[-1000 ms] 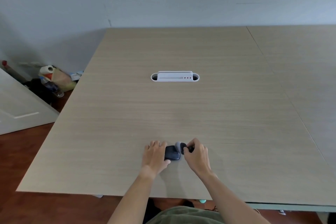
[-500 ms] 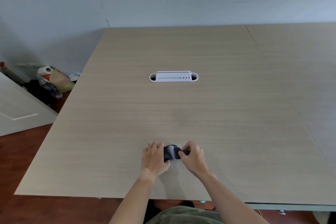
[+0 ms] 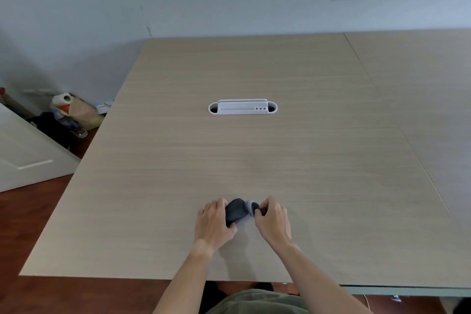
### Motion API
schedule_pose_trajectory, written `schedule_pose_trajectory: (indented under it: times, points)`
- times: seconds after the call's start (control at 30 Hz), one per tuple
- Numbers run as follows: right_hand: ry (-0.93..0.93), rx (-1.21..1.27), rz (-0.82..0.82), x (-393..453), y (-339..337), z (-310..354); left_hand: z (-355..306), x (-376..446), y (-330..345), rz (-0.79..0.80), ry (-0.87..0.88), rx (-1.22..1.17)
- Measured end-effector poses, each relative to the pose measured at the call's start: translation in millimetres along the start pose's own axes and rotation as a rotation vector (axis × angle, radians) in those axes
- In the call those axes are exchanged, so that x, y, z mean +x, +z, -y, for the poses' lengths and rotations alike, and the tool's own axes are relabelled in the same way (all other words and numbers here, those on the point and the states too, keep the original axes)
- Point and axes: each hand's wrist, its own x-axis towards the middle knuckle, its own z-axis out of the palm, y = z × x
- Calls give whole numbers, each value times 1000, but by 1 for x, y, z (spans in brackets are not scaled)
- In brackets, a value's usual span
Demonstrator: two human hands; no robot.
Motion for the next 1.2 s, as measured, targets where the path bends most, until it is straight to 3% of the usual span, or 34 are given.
schedule_pose_trajectory:
  times: [0.07,0.17,0.27,0.43,0.63,0.77,0.97,1.1,1.2]
  points:
    - [-21,52,-35,3,-3,3,0,1,0,-7,3,6]
    - [-100,158,74,1,0,10,1,3,1,-8,-6,6]
    - [-100,92,148,-1,8,7,0,3,3,-13,-2,12]
    - [-58,31,2,4,2,6,-1,2,0,30,-8,64]
    - [-161,17,180,4,0,13,-2,3,-2,32,-19,21]
    - [-111,-18,51,7,-2,14,-2,7,-4,57,-36,-3]
    - [-145,2,192,5,0,21,-2,8,-2,44,-30,-3]
    - [-62,-19,34,5,3,21,-3,6,0,53,-25,46]
    - [-115,71,93,2,4,25,-3,2,1,48,-25,43]
